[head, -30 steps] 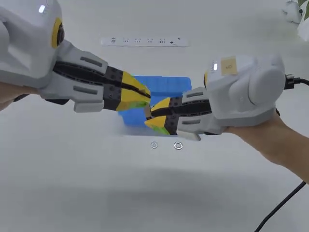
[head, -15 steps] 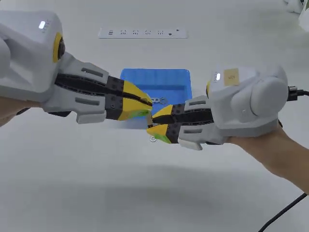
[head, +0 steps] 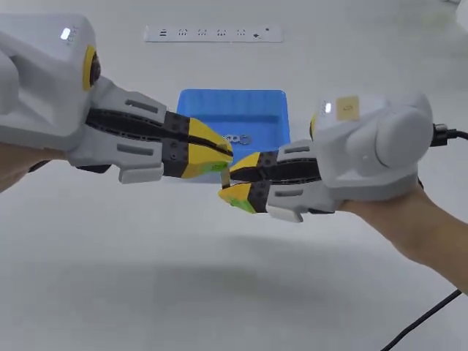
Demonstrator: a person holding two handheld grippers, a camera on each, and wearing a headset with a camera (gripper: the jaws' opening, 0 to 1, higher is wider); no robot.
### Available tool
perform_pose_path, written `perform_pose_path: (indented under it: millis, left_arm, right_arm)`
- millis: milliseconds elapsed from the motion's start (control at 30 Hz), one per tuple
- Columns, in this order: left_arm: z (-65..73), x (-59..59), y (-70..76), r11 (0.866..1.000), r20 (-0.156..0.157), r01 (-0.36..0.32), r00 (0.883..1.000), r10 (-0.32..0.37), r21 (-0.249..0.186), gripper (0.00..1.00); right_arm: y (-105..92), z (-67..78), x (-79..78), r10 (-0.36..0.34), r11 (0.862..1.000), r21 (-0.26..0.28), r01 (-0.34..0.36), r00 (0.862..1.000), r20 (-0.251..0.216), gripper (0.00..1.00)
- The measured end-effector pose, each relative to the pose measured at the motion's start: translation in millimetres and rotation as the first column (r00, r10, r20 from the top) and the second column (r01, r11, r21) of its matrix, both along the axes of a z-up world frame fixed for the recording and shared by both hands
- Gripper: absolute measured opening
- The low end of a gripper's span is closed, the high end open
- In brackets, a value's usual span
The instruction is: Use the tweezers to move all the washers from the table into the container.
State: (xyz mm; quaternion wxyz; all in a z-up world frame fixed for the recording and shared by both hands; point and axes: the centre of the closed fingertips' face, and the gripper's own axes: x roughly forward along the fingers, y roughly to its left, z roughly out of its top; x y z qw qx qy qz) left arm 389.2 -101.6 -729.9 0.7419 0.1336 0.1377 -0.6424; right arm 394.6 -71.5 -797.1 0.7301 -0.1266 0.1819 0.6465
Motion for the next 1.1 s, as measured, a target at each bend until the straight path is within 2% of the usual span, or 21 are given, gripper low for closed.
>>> perform_pose_path:
  millis: [200, 300, 367, 400, 533, 667, 733, 833, 967, 1033, 1100]
  left_arm:
    - [-1.7, 2.3, 1.7, 1.000, -0.017, -0.001, 1.000, 0.001, -0.015, 0.06]
    - [-4.4, 1.9, 1.1, 1.000, -0.020, 0.001, 1.000, -0.001, -0.016, 0.06]
    - [-5.7, 0.6, -0.2, 1.000, -0.022, 0.003, 1.000, -0.003, -0.015, 0.06]
    - [-8.5, 1.2, 0.5, 1.000, -0.023, 0.003, 1.000, -0.003, -0.003, 0.06]
    - [-10.6, 1.3, 0.6, 1.000, -0.032, 0.007, 0.999, -0.007, -0.004, 0.06]
    - [-9.9, 2.9, -0.1, 1.000, -0.038, 0.005, 0.999, -0.006, -0.015, 0.06]
    - [-11.1, 3.3, -0.8, 1.000, -0.040, 0.009, 0.999, -0.010, -0.012, 0.06]
    - [-11.5, 3.6, -1.4, 1.000, -0.042, 0.012, 0.999, -0.012, -0.014, 0.06]
    - [-12.7, 3.3, -1.9, 1.000, -0.046, 0.017, 0.999, -0.017, -0.013, 0.06]
    - [-15.4, 4.2, -1.0, 1.000, -0.049, 0.013, 0.999, -0.013, -0.004, 0.06]
    - [-19.7, 5.7, 1.3, 1.000, -0.047, 0.007, 0.999, -0.007, 0.013, 0.06]
  right_arm:
    - [2.8, 0.6, -2.3, 0.011, 1.000, 0.009, -0.011, 1.000, -0.007, 0.14]
    - [7.1, 6.1, -4.3, 0.007, 0.998, 0.060, -0.004, 0.999, -0.042, 0.14]
    - [6.8, 3.3, -3.3, 0.011, 0.999, 0.040, -0.010, 1.000, -0.019, 0.13]
    - [6.2, -1.1, -3.4, 0.018, 1.000, 0.014, -0.018, 1.000, -0.003, 0.13]
    - [6.2, -4.8, -5.1, 0.026, 1.000, 0.009, -0.026, 0.999, -0.035, 0.13]
    - [5.4, -9.7, -5.7, 0.032, 0.999, -0.008, -0.033, 0.999, -0.034, 0.17]
    - [4.9, -10.8, -4.1, 0.031, 0.999, -0.013, -0.031, 0.999, -0.013, 0.16]
    - [4.2, -13.4, -4.4, 0.034, 0.999, -0.020, -0.034, 0.999, -0.021, 0.14]
    - [2.8, -15.8, -3.5, 0.040, 0.999, -0.030, -0.040, 0.999, 0.003, 0.12]
    - [2.1, -18.9, -1.2, 0.042, 0.998, -0.049, -0.040, 0.999, 0.032, 0.12]
    - [3.1, -22.8, 0.5, 0.041, 0.998, -0.059, -0.039, 0.999, 0.028, 0.12]
